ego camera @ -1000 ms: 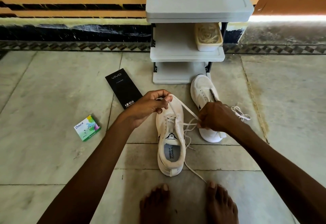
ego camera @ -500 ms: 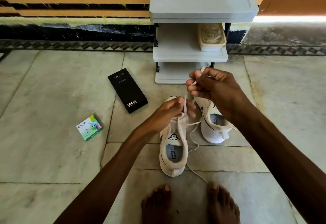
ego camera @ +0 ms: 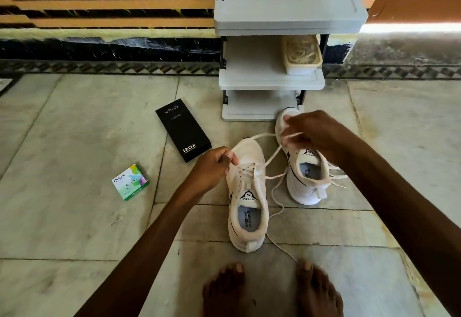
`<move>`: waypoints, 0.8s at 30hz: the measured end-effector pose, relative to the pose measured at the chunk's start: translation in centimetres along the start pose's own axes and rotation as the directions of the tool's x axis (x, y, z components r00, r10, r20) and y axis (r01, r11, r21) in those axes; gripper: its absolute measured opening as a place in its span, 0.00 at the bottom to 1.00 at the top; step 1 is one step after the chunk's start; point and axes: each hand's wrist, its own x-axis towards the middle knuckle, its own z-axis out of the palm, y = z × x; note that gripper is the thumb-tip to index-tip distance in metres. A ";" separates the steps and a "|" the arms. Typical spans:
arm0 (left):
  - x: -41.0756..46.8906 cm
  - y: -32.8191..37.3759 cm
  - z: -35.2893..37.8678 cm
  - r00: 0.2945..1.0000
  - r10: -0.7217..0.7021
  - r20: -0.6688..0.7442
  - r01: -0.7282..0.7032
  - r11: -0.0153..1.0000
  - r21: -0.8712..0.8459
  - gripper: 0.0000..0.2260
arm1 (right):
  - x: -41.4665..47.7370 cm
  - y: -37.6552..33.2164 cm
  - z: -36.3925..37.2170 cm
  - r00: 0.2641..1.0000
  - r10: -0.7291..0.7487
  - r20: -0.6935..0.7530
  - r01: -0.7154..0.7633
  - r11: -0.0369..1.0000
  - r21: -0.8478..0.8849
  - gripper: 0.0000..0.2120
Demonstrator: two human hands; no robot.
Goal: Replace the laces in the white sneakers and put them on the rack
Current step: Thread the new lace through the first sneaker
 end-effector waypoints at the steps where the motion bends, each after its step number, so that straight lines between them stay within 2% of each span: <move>1: -0.1 0.5 0.0 1.000 0.023 0.020 -0.023 0.999 0.040 0.14 | -0.1 0.6 0.3 1.000 0.000 -0.024 -0.004 0.981 -0.196 0.06; 2: -0.2 1.2 0.1 0.998 0.052 0.048 -0.056 0.994 0.098 0.14 | -0.3 1.0 0.7 0.998 -0.039 -0.044 0.023 0.945 -0.325 0.04; 4: -0.3 2.5 0.4 0.989 0.108 0.098 -0.125 0.972 0.196 0.13 | -0.7 1.9 1.6 0.984 -0.176 -0.011 0.156 0.899 -0.409 0.04; 6: -0.4 3.6 0.8 0.981 0.134 0.141 -0.161 0.966 0.204 0.12 | -0.9 2.3 2.3 0.947 -0.297 0.126 0.321 0.835 -0.447 0.11; 8: -0.2 4.2 1.1 0.975 0.147 0.167 -0.179 0.964 0.198 0.13 | -0.7 2.4 2.6 0.904 -0.318 0.286 0.424 0.752 -0.504 0.15; 10: 0.0 4.3 1.3 0.976 0.141 0.166 -0.177 0.958 0.226 0.13 | -0.6 2.4 2.7 0.880 -0.306 0.363 0.470 0.667 -0.578 0.11; 12: 0.2 4.1 1.3 0.984 0.113 0.139 -0.145 0.957 0.253 0.13 | -0.4 2.7 2.8 0.882 -0.322 0.345 0.471 0.636 -0.611 0.06; 14: 0.3 3.5 1.3 0.993 0.095 0.074 -0.113 0.951 0.289 0.14 | -0.5 3.1 2.9 0.900 -0.320 0.295 0.435 0.676 -0.595 0.02; 16: 0.1 2.9 1.2 0.996 0.084 0.021 -0.086 0.946 0.312 0.13 | -0.3 3.6 2.9 0.918 -0.308 0.248 0.396 0.687 -0.610 0.02; 20: 0.2 1.9 1.1 0.993 0.091 -0.076 -0.062 0.945 0.320 0.10 | 0.0 4.7 2.7 0.936 -0.282 0.211 0.347 0.631 -0.694 0.03; 24: 0.5 1.2 0.9 0.969 0.027 -0.247 0.025 0.979 0.204 0.09 | -0.1 4.9 2.5 0.946 -0.254 0.200 0.317 0.609 -0.727 0.02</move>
